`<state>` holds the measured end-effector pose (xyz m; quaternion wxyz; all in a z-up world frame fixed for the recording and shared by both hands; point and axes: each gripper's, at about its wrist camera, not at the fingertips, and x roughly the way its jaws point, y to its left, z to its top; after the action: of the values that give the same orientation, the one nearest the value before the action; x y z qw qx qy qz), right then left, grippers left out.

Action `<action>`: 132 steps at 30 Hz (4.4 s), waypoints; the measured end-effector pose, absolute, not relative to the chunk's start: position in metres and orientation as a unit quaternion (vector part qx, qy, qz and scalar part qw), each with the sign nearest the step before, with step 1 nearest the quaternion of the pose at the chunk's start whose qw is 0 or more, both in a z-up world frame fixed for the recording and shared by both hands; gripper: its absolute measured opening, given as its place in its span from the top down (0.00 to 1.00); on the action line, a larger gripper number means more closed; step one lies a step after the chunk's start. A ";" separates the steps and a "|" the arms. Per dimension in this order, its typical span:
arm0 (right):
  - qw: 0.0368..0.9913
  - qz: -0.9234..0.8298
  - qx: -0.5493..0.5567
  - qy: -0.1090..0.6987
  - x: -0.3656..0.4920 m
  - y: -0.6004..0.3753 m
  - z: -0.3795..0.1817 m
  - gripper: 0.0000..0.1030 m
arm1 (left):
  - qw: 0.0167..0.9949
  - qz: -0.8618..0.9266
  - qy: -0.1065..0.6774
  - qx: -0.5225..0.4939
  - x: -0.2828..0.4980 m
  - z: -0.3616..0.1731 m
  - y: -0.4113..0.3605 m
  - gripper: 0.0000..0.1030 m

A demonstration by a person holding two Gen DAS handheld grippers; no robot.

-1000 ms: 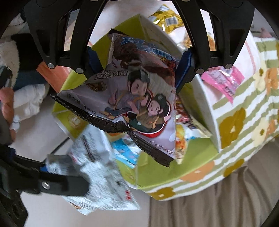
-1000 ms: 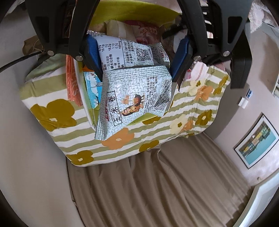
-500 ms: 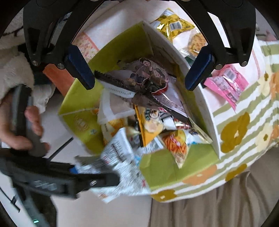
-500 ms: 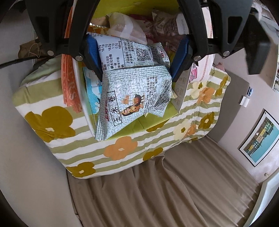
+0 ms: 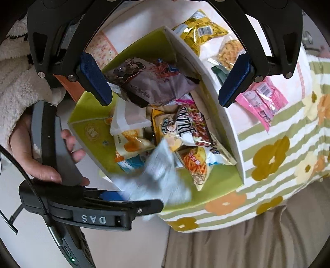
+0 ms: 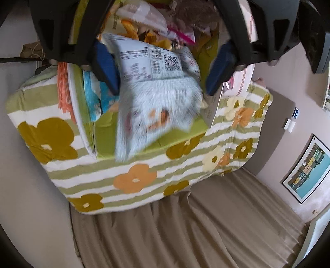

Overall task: Organize snacks
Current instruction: 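Withdraw both tools from the box toward the remaining snacks, then grasp the waffle packet with the left tool while the right tool grasps the gold bag, then carry the waffle and gold bag over the box and release them inside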

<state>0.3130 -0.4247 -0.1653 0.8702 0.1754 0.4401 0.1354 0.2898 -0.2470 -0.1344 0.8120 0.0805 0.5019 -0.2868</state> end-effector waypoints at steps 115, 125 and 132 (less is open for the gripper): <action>0.793 -0.185 0.321 0.484 0.161 -0.210 -0.327 0.34 | 0.709 -0.402 0.530 0.235 0.303 -0.279 -0.061 0.28; 0.823 -0.127 0.252 0.492 0.178 -0.182 -0.315 0.52 | 0.740 -0.357 0.544 0.169 0.312 -0.263 -0.018 0.28; 0.851 -0.081 0.226 0.467 0.181 -0.164 -0.272 0.52 | 0.774 -0.331 0.521 0.140 0.312 -0.226 0.006 0.28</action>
<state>0.1805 -0.1638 -0.2718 0.8512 0.2256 0.4669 -0.0806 0.3120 0.0063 -0.2261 0.7744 0.1404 0.5209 -0.3305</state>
